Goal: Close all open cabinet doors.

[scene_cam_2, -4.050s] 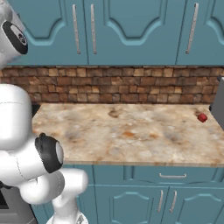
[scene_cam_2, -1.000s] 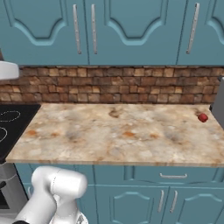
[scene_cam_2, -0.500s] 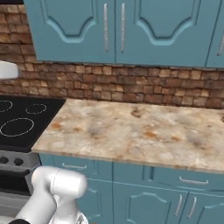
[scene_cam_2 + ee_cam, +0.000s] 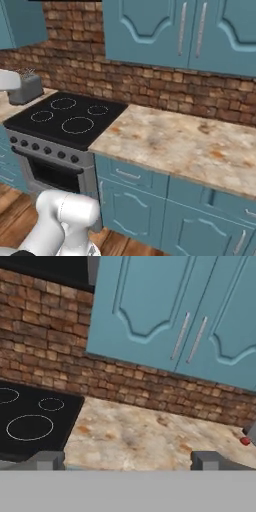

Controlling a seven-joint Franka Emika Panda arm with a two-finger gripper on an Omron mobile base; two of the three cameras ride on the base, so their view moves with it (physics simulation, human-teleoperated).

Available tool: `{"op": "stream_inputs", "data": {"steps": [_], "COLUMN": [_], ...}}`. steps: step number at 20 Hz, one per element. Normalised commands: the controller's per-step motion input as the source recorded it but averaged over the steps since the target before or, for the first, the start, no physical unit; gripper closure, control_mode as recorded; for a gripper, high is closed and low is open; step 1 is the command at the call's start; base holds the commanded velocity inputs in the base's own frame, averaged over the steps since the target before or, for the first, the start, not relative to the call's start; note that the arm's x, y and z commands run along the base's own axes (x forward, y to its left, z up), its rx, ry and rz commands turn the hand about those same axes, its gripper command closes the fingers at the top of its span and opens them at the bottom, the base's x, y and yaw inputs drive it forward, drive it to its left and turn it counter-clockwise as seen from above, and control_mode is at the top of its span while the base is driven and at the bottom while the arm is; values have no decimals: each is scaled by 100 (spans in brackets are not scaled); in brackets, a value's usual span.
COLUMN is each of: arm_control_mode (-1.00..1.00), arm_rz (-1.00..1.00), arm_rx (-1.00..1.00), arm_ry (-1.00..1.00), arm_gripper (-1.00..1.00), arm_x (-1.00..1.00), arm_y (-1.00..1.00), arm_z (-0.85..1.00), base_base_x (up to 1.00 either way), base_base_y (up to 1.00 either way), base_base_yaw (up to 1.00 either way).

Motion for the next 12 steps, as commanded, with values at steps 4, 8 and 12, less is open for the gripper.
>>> {"op": "stream_inputs", "data": {"steps": [4,8,12], "arm_control_mode": [100,100,100], "arm_rz": [0,0,0], "arm_rx": [0,0,0], "arm_ry": [0,0,0], "arm_gripper": [-100,-100,-100], "arm_x": [0,0,0], "arm_y": [0,0,0], "arm_z": [0,0,0], "base_base_x": [-35,-11,6], "base_base_y": [45,41,48], "base_base_yaw": [46,46,44]}}
